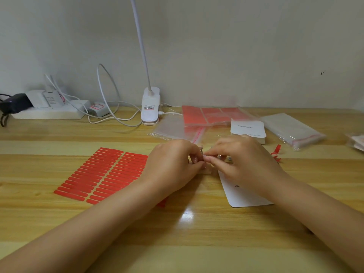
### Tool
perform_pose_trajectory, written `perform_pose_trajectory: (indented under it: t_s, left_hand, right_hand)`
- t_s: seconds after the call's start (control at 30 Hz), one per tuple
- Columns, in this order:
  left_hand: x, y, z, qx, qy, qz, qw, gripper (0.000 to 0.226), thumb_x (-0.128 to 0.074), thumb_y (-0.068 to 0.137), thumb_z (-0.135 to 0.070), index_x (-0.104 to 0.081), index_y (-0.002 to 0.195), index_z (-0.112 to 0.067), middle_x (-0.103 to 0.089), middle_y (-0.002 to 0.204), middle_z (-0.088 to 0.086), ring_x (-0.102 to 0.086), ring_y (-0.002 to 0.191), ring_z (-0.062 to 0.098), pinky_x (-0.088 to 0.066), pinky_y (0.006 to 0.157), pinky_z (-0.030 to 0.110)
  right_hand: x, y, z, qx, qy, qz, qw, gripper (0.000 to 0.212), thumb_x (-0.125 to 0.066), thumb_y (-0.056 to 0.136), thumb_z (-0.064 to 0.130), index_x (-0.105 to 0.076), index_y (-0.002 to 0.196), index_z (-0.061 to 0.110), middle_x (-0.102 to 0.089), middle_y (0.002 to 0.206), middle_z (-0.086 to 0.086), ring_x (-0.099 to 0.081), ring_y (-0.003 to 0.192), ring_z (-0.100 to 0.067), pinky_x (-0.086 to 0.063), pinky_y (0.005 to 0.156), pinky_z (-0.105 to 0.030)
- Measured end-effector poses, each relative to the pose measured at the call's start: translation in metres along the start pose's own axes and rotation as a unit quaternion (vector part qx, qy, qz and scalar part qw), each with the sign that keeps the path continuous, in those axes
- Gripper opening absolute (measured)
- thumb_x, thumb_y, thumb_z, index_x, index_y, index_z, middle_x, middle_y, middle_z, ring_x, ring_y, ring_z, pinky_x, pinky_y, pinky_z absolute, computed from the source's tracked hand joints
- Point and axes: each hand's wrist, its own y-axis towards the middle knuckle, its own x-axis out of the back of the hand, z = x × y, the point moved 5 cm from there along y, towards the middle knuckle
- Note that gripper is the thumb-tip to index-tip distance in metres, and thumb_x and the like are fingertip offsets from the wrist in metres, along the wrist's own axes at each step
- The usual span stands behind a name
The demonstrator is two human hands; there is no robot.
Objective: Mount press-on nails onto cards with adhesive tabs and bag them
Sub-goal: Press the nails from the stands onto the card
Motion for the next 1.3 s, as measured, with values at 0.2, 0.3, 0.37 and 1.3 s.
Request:
perform_pose_trajectory:
  t_s: [0.2, 0.3, 0.37, 1.3]
  left_hand:
    - [-0.001, 0.001, 0.001, 0.001, 0.003, 0.003, 1.0, 0.012, -0.067, 0.079, -0.041, -0.069, 0.084, -0.03, -0.046, 0.061, -0.019, -0.043, 0.068, 0.006, -0.026, 0.053, 0.013]
    - [0.0, 0.0, 0.0, 0.0, 0.002, 0.001, 1.0, 0.011, -0.067, 0.079, -0.04, -0.068, 0.083, -0.03, -0.046, 0.061, -0.019, -0.044, 0.067, 0.007, -0.028, 0.053, 0.014]
    - [0.001, 0.0, -0.001, 0.0, -0.002, 0.002, 1.0, 0.008, -0.068, 0.079, -0.039, -0.068, 0.081, -0.031, -0.046, 0.061, -0.019, -0.044, 0.067, 0.006, -0.028, 0.053, 0.014]
    - [-0.025, -0.033, -0.074, -0.283, 0.051, 0.113, 0.951, 0.026, -0.052, 0.086, -0.034, -0.069, 0.101, -0.02, -0.066, 0.098, -0.004, -0.062, 0.082, 0.018, -0.049, 0.068, 0.027]
  right_hand:
    - [0.0, 0.003, -0.005, -0.026, 0.027, 0.012, 0.999, 0.012, -0.064, 0.086, 0.024, -0.075, 0.088, 0.022, -0.058, 0.069, 0.017, -0.047, 0.065, -0.004, -0.031, 0.061, -0.019]
    - [-0.002, 0.003, -0.008, -0.06, 0.042, 0.007, 0.997, 0.014, -0.06, 0.087, 0.027, -0.074, 0.087, 0.026, -0.049, 0.062, 0.023, -0.047, 0.062, 0.0, -0.03, 0.057, -0.009]
    - [-0.001, 0.003, -0.01, -0.084, 0.042, -0.012, 0.996, 0.016, -0.058, 0.088, 0.028, -0.073, 0.084, 0.023, -0.049, 0.06, 0.021, -0.046, 0.06, 0.003, -0.031, 0.058, -0.008]
    - [0.045, -0.086, -0.048, -0.094, 0.078, -0.104, 0.987, 0.008, -0.07, 0.079, 0.02, -0.075, 0.083, 0.015, -0.063, 0.068, 0.002, -0.052, 0.072, 0.004, -0.037, 0.072, -0.006]
